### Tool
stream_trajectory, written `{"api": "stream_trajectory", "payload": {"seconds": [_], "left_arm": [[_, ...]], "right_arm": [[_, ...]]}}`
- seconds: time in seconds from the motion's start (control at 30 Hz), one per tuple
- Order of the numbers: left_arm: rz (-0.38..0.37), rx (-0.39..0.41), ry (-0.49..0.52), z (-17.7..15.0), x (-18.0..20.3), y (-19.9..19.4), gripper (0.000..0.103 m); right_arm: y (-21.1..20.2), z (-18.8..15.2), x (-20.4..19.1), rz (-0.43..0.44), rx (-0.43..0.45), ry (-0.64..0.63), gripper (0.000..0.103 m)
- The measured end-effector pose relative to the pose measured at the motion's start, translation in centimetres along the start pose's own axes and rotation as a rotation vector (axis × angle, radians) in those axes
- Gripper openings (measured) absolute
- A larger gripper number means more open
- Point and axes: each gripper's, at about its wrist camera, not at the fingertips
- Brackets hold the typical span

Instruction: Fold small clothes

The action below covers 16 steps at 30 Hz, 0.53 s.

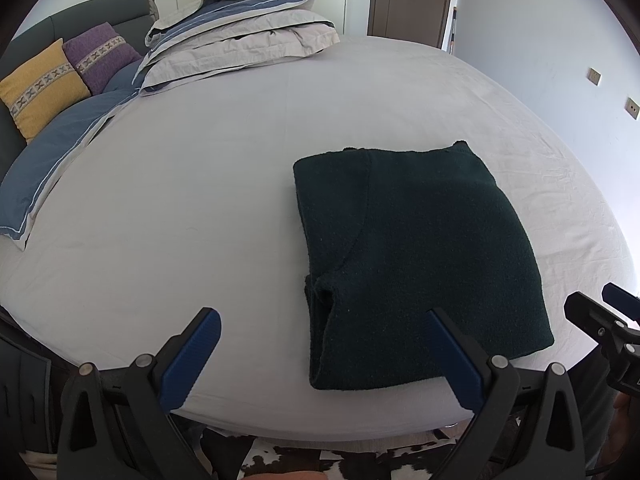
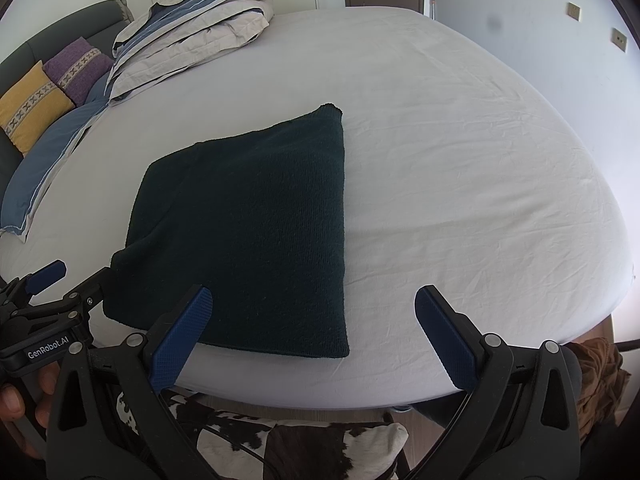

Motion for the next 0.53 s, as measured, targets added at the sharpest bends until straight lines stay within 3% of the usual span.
{"api": "stream_trajectory", "payload": {"seconds": [0.53], "left_arm": [[-0.012, -0.01, -0.009, 0.07, -0.49, 0.24, 0.103]], "right_arm": [[0.32, -0.45, 0.01, 0.003, -0.001, -0.004, 0.103]]}}
Point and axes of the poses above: each gripper's, at about its wrist camera, not at the fingertips, and y roughly the way its jaws point, x to its right, z to its top, and after that the axes turned 1 degree about x, right-handed
